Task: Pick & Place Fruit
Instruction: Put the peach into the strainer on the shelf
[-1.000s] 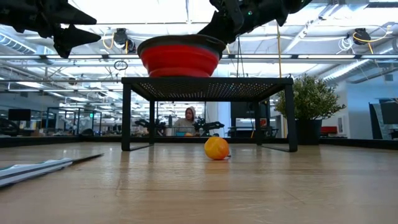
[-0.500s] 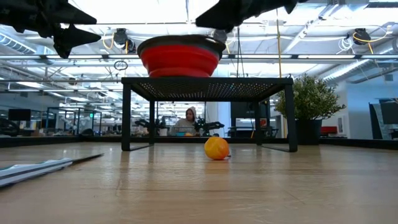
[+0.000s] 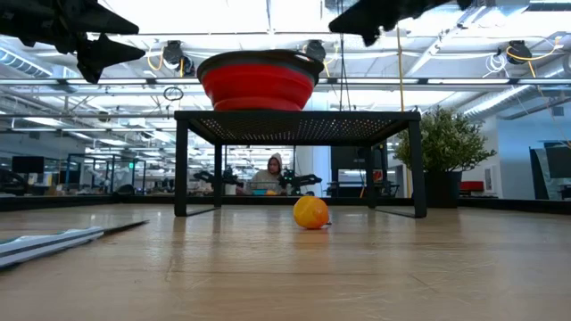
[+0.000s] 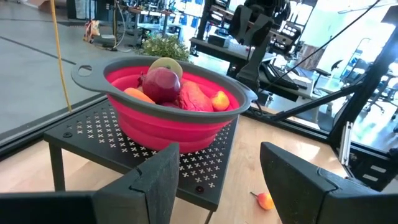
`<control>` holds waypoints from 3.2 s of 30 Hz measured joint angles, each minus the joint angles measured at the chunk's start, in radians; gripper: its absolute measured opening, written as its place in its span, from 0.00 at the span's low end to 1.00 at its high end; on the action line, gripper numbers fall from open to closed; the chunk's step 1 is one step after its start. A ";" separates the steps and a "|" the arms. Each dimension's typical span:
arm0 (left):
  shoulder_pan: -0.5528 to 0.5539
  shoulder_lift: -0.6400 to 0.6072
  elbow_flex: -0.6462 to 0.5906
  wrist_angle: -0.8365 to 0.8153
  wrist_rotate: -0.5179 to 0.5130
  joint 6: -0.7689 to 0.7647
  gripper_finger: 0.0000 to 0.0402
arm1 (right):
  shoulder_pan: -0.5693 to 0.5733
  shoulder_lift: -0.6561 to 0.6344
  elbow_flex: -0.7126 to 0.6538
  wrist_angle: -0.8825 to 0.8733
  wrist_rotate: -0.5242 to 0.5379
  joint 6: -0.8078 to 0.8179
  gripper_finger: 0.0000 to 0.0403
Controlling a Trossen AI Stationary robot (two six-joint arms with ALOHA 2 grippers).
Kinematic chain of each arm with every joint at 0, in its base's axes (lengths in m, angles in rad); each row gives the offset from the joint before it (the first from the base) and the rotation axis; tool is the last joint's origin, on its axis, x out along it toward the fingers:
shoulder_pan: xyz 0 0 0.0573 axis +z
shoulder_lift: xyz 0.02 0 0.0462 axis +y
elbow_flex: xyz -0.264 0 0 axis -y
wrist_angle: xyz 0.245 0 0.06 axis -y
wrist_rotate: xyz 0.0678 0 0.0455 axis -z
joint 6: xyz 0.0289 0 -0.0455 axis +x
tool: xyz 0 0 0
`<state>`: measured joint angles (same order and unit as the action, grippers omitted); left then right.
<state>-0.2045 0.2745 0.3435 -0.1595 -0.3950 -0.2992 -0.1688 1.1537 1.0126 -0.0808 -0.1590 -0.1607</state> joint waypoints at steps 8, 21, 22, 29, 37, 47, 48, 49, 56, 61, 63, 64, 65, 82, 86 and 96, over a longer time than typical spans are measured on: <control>0.000 0.000 0.000 0.012 0.000 -0.021 0.56 | 0.000 -0.200 -0.152 0.007 0.003 0.077 0.00; 0.000 0.000 0.000 0.131 -0.005 -0.019 0.56 | 0.000 -0.486 -0.396 0.121 0.000 0.179 0.00; 0.000 0.000 0.000 0.147 -0.005 -0.019 0.56 | 0.000 -0.508 -0.411 0.121 0.000 0.189 0.00; 0.000 0.021 0.000 0.232 -0.006 -0.010 0.56 | 0.000 -0.645 -0.505 0.121 0.000 0.228 0.00; 0.000 0.154 0.077 0.269 -0.006 0.040 0.56 | 0.000 -0.792 -0.626 0.121 0.034 0.229 0.00; -0.032 0.395 0.339 0.087 0.029 0.061 0.56 | 0.000 -0.935 -0.726 0.121 0.057 0.254 0.00; -0.042 0.417 0.370 0.056 0.029 0.058 0.56 | 0.000 -0.947 -0.732 0.121 0.073 0.254 0.00; -0.054 0.439 0.398 0.028 0.029 0.054 0.56 | 0.000 -0.958 -0.736 0.121 0.089 0.253 0.00; -0.154 0.578 0.580 -0.153 0.031 -0.022 0.56 | 0.000 -1.011 -0.744 0.119 0.108 0.223 0.00; -0.240 0.669 0.691 -0.245 0.031 -0.111 0.56 | 0.000 -1.030 -0.744 0.094 0.108 0.225 0.00; -0.274 0.706 0.732 -0.269 0.031 -0.148 0.56 | 0.000 -1.035 -0.744 0.091 0.110 0.224 0.00; -0.289 0.726 0.751 -0.273 0.029 -0.165 0.56 | 0.000 -1.035 -0.744 0.092 0.110 0.224 0.00; -0.304 0.748 0.770 -0.272 0.026 -0.175 0.56 | 0.000 -1.036 -0.744 0.091 0.109 0.223 0.00; -0.479 1.224 1.016 -0.255 -0.239 -0.620 0.55 | 0.000 -1.036 -0.744 0.100 0.048 0.220 0.00; -0.483 1.324 1.052 -0.255 -0.246 -0.678 0.55 | 0.000 -1.036 -0.744 0.110 -0.005 0.220 0.00; -0.492 1.520 1.059 -0.254 -0.292 -0.869 0.55 | 0.000 -1.036 -0.744 0.115 -0.033 0.220 0.00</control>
<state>-0.6964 1.7942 1.4025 -0.4137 -0.6869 -1.1678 -0.1684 0.1173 0.2687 0.0338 -0.1925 0.0597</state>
